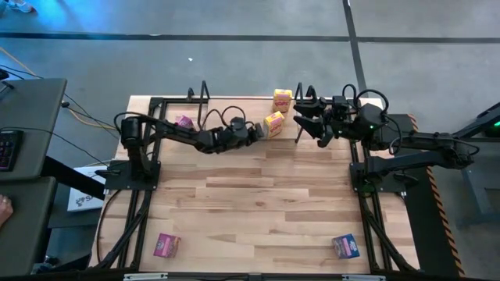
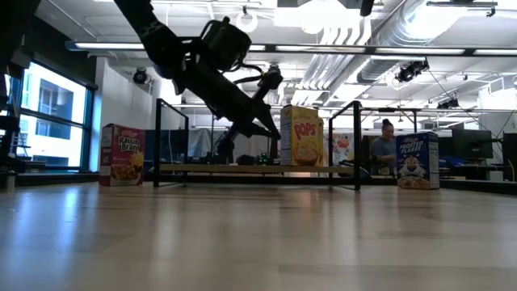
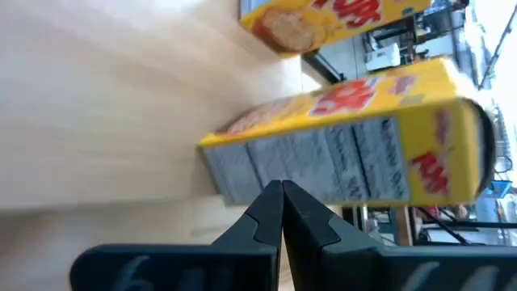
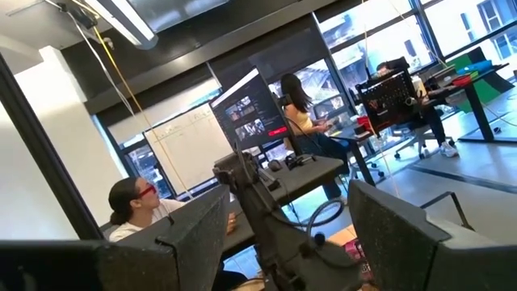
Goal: Stack cereal on shelf
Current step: Put the yellow cereal box on the shelf aligned with the other yellow cereal box
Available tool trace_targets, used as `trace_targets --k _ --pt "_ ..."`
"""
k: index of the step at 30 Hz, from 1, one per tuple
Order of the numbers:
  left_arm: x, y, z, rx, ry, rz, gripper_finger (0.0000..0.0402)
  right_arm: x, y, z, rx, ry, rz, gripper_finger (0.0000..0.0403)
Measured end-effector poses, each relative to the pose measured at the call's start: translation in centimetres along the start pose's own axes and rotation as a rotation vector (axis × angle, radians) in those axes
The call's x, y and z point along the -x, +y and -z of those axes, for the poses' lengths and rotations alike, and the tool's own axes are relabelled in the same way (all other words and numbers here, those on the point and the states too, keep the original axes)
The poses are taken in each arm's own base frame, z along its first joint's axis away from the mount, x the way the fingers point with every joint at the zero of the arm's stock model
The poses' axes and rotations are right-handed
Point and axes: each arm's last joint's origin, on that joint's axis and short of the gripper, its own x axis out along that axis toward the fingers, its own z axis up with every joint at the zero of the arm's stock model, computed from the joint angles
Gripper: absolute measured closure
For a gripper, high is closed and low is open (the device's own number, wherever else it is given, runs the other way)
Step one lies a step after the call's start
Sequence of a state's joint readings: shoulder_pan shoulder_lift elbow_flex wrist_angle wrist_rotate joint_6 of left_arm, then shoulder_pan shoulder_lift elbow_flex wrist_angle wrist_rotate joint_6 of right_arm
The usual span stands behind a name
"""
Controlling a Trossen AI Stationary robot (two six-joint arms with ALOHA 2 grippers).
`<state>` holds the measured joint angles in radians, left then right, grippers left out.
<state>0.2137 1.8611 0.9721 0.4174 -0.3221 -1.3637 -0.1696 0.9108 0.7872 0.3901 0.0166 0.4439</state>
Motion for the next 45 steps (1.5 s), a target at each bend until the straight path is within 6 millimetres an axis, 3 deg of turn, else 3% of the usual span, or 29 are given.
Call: trace_targets --k 4,14,24,34,45 --pt "-0.4 -0.3 -0.7 -0.024 0.027 0.008 0.0401 0.0 0.0 0.1 0.0 0.009 0.004 0.0153" --pt "-0.8 -3.6 -2.2 -0.119 0.001 0.028 0.0401 0.0 0.0 0.1 -0.002 0.01 0.004 0.0153" --pt "-1.3 -2.9 -3.5 -0.093 -0.006 0.001 0.0401 0.0 0.0 0.1 0.0 0.01 0.004 0.0153" --pt "-4.0 -1.6 -2.2 -0.028 0.069 -0.016 0.0401 0.0 -0.1 0.1 0.008 0.0 0.03 0.0153" --pt "-5.3 -2.8 -4.2 -0.047 0.03 0.019 0.0401 0.0 -0.1 0.1 0.008 0.001 0.03 0.0153"
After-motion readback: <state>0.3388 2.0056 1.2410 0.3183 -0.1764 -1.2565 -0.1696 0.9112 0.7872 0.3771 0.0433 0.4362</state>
